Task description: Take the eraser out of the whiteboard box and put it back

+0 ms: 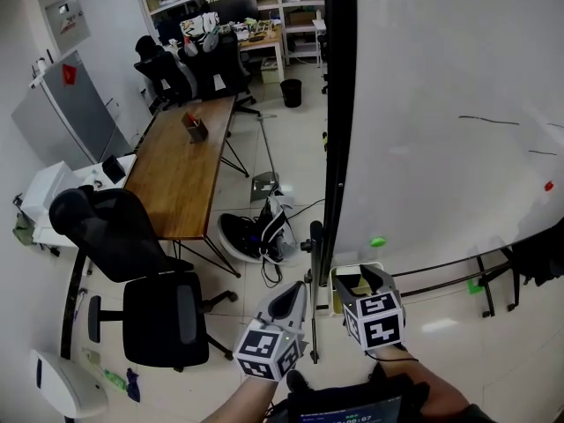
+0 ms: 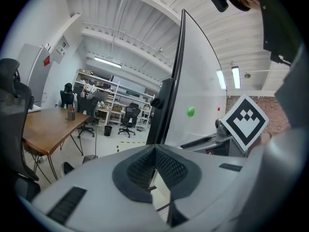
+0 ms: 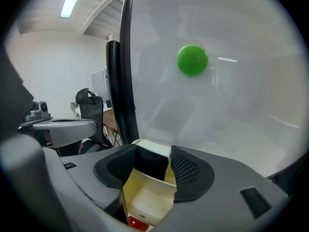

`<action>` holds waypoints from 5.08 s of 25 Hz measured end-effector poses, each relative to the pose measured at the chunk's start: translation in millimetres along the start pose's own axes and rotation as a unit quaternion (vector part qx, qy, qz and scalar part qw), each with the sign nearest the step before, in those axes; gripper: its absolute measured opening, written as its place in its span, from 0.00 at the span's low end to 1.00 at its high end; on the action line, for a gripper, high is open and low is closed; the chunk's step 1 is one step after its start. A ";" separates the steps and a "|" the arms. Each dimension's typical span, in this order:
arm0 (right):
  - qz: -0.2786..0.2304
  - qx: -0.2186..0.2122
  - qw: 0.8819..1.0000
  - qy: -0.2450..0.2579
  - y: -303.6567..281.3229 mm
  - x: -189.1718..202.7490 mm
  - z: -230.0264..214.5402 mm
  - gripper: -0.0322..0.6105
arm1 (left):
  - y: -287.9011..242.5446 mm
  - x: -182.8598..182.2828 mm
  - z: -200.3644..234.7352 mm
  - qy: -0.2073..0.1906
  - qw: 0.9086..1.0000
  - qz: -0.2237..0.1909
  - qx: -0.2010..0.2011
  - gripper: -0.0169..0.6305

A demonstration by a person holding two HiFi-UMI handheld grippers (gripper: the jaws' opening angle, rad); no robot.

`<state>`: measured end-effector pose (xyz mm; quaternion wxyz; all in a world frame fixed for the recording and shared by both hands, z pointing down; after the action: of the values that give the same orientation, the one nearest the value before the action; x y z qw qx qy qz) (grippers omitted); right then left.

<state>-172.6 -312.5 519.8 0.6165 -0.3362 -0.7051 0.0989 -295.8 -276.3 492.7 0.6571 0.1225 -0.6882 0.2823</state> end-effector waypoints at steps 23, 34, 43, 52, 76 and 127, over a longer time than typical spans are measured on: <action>-0.232 -0.095 0.967 -0.043 206.0 -86.7 -32.6 0.42 | 45.6 -110.2 -80.3 -0.048 0.994 -0.103 -0.005 0.06; -0.267 -0.138 0.953 -0.027 275.6 -111.5 -16.4 0.42 | 86.3 -162.0 -117.1 -0.082 0.987 -0.136 -0.007 0.06; -0.267 -0.146 0.952 -0.023 288.3 -109.7 -16.1 0.42 | 91.4 -162.0 -125.8 -0.085 0.988 -0.126 -0.011 0.06; -0.267 -0.149 0.952 -0.026 290.0 -108.6 -13.9 0.42 | 96.1 -160.8 -125.5 -0.076 0.989 -0.125 -0.013 0.06; -0.224 -0.140 0.964 -0.031 231.2 -87.4 -12.6 0.42 | 78.2 -121.4 -93.6 -0.059 0.994 -0.092 -0.023 0.06; -0.055 -0.082 0.995 0.004 80.9 42.5 -32.7 0.44 | 26.6 2.8 -72.2 -0.013 1.000 -0.002 -0.003 0.07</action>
<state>-114.1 -235.2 516.3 0.5941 -0.3465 -0.7259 0.0057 -250.1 -214.5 487.7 0.6491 0.1259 -0.6972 0.2770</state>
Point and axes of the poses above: the fingertips, and each gripper's own axes: y backward along the fingers, z to its left, x out of its underside, the point moved 3 cm from there along y, backward along the fingers, and after that the axes turned 13 degrees about -y, right-handed, at the moved point
